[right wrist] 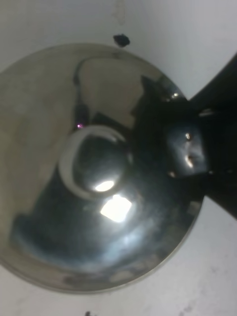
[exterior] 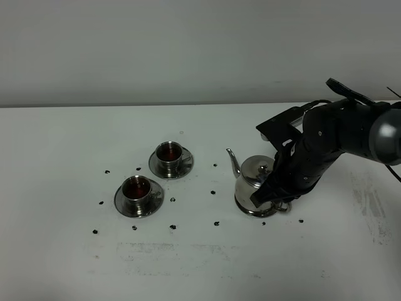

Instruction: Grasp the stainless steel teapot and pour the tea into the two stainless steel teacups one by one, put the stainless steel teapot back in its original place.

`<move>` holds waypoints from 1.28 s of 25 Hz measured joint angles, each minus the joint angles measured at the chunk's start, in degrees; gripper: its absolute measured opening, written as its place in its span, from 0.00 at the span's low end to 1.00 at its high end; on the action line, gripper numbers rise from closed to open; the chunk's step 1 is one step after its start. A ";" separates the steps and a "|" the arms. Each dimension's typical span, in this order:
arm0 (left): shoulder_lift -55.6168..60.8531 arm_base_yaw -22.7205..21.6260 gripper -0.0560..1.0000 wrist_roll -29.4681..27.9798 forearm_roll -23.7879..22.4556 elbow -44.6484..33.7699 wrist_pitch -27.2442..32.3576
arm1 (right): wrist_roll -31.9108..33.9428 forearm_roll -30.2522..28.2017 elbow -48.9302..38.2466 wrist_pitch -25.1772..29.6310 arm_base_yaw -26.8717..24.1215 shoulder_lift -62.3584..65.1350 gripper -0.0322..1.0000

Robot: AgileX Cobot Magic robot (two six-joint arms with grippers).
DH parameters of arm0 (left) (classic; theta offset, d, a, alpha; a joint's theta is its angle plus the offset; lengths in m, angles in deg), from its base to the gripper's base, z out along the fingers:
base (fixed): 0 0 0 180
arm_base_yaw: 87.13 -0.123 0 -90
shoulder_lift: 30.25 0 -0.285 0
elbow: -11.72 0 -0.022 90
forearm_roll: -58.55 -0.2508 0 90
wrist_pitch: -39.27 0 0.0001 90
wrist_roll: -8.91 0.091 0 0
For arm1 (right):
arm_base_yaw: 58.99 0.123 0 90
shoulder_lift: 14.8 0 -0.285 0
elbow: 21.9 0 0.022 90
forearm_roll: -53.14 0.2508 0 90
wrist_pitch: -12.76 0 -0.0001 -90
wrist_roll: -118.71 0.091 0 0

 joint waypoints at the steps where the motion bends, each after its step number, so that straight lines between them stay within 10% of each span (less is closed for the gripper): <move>1: 0.00 0.00 0.35 0.00 0.00 0.00 0.00 | 0.00 0.00 0.00 0.00 0.00 -0.01 0.24; 12: 0.00 0.00 0.35 0.00 0.00 0.00 0.00 | 0.11 0.24 0.00 -0.65 0.00 0.38 0.59; 32: 0.00 0.00 0.35 0.00 0.00 0.00 0.00 | 0.20 -3.55 0.00 26.01 0.00 31.22 0.45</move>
